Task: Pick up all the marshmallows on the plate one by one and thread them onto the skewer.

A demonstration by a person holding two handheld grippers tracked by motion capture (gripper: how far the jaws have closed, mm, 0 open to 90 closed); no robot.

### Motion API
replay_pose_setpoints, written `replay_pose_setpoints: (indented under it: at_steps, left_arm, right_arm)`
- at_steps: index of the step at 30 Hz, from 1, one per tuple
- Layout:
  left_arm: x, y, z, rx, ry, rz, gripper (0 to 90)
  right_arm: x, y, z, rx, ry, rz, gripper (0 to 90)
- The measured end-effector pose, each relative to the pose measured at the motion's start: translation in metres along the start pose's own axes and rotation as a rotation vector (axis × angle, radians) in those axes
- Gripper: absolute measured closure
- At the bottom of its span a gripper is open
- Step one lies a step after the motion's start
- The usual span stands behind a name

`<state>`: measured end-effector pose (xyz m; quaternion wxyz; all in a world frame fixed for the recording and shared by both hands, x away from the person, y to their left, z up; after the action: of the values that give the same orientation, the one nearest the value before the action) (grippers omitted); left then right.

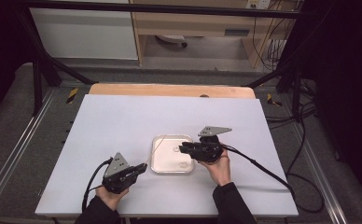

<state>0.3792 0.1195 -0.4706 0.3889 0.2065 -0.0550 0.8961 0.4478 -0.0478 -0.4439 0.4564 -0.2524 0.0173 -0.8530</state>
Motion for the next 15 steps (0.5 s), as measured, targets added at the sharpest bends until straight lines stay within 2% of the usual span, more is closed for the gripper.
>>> replay_pose_setpoints:
  at_steps: [6,12,15]
  left_arm:
    - [0.000,0.003,0.001,-0.001,0.014,-0.012,88.0]
    - [0.000,0.005,0.002,-0.009,0.022,-0.018,88.0]
    - [0.000,0.005,0.002,-0.010,0.025,-0.021,88.0]
  right_arm:
    - [0.011,-0.006,0.020,-0.044,0.084,0.055,75.2]
    - [0.017,-0.012,0.039,-0.080,0.140,0.104,75.7]
    - [0.017,-0.012,0.046,-0.085,0.153,0.107,75.8]
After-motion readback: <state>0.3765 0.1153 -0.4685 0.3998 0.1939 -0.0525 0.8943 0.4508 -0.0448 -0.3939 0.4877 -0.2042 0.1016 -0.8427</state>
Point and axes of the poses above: each handheld gripper's, and its own axes: x roughly backward along the jaws, z roughly out of its top, y roughly to its right, the point moved 10 cm from there along -x, roughly forward along the jaws, and after that the axes turned 4 degrees about y, right-handed, at the moved point
